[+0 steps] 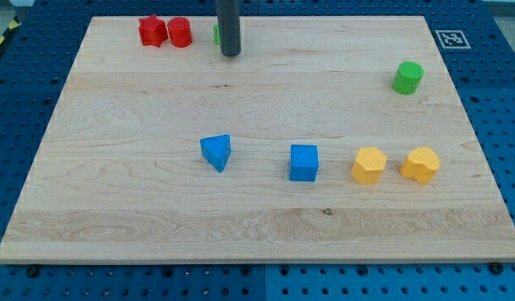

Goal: Move the green circle to the top right

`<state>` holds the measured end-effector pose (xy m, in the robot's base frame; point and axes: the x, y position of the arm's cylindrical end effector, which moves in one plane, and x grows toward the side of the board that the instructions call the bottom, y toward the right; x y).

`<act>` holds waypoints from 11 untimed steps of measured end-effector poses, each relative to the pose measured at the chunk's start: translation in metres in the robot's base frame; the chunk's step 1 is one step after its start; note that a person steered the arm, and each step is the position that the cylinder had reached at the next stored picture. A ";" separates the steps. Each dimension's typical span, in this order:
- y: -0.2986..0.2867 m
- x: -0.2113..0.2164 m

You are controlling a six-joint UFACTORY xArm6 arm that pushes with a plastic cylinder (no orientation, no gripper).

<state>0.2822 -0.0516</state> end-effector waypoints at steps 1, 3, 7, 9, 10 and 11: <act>-0.002 0.004; 0.124 0.118; 0.352 0.127; 0.275 0.096; 0.238 0.080; 0.219 0.072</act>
<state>0.3540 0.1676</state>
